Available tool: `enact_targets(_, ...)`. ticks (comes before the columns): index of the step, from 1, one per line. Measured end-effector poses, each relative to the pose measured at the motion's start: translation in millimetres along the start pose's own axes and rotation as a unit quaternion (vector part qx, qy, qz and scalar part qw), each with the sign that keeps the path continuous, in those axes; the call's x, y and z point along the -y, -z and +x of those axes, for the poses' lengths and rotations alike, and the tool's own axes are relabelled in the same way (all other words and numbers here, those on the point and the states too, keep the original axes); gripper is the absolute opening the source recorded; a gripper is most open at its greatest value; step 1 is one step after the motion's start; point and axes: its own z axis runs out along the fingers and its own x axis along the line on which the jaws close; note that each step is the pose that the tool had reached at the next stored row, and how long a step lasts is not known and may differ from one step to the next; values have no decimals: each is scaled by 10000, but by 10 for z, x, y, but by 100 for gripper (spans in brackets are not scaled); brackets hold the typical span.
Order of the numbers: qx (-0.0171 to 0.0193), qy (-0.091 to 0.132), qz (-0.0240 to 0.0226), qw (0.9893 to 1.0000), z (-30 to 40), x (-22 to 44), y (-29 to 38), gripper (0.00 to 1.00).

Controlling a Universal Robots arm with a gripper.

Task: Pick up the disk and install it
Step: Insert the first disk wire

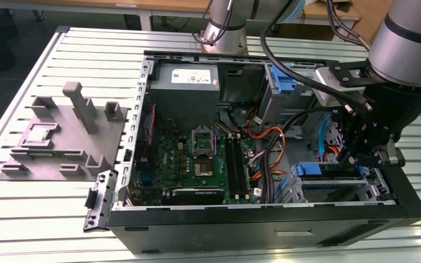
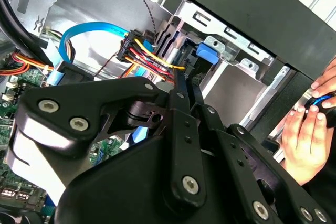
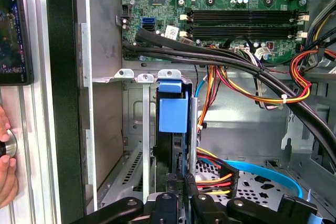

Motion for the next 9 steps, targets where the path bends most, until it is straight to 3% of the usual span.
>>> enact_targets(9, 0, -7, 35, 10000, 0, -3, 1, 16)
